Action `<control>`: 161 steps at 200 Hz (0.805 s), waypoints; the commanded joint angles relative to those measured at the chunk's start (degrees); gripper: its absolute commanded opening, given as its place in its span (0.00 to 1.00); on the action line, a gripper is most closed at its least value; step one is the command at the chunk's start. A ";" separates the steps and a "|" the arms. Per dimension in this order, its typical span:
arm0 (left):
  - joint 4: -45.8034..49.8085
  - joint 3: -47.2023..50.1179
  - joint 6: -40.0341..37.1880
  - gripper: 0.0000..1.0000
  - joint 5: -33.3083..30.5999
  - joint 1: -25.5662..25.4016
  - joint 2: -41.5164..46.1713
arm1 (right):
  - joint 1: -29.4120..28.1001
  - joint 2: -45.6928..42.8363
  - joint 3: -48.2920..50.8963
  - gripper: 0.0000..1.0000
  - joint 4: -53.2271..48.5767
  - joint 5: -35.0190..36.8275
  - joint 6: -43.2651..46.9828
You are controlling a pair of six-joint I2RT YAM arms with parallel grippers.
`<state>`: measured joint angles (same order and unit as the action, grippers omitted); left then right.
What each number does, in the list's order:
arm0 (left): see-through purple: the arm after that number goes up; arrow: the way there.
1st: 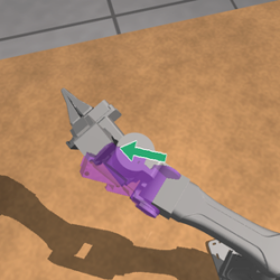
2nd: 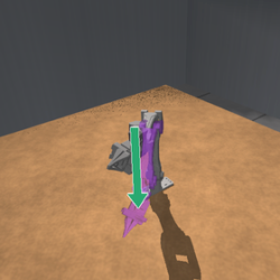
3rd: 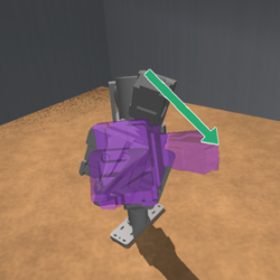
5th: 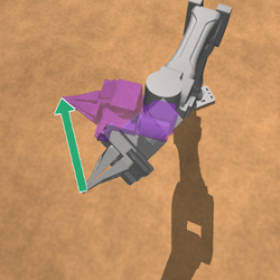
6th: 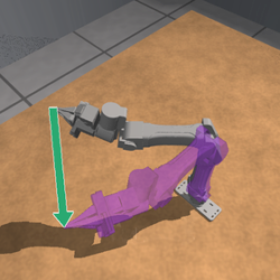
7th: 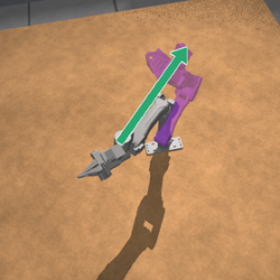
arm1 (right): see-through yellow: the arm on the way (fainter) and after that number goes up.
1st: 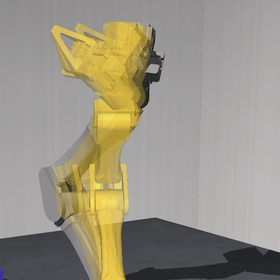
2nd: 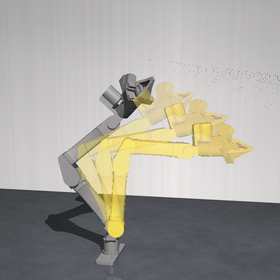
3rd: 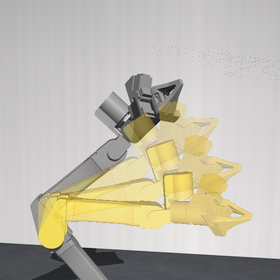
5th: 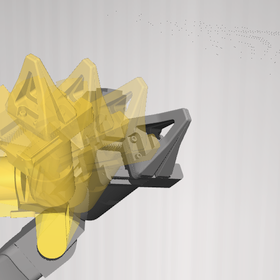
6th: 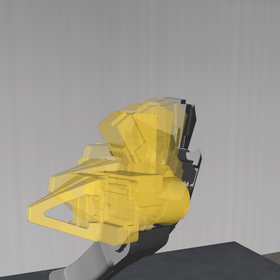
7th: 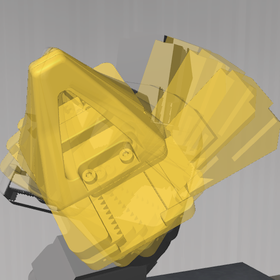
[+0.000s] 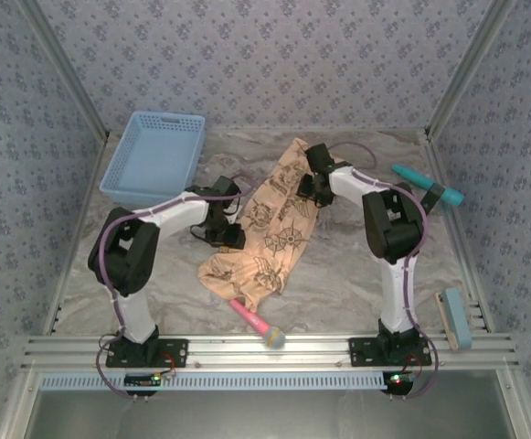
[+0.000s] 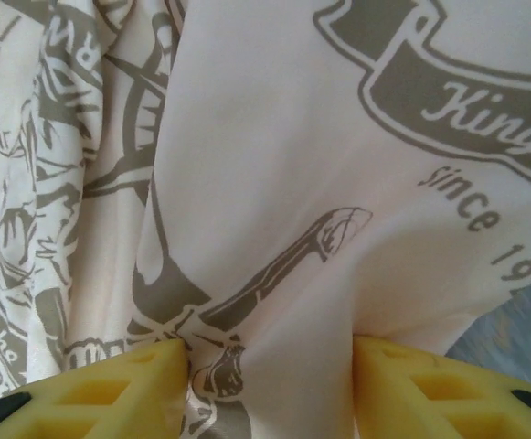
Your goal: Fold the inside-out t-shirt
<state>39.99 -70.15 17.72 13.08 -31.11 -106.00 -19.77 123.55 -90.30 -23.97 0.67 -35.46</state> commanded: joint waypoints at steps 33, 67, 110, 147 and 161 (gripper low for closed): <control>3.04 -12.05 -3.17 0.36 3.44 0.86 -8.54 | 3.62 12.63 -16.84 0.51 -2.94 -7.74 4.73; 2.90 -14.75 0.82 0.36 9.42 -3.68 -11.81 | 5.42 15.11 -25.03 0.52 -5.68 -10.69 5.81; 1.37 -15.54 11.03 0.36 14.07 -13.51 -13.39 | 7.93 10.15 -25.02 0.53 -9.31 -11.04 10.12; -7.30 -12.45 20.68 0.37 18.62 -16.82 -9.91 | 9.67 -5.17 -12.37 0.54 -9.07 -7.27 15.12; -7.82 -13.59 20.31 0.37 18.80 -17.40 -9.29 | 10.14 -12.45 -5.81 0.54 -8.16 -6.26 16.37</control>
<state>36.07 -83.40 32.88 28.34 -48.42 -118.50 -10.39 124.44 -103.04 -31.33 -8.10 -23.62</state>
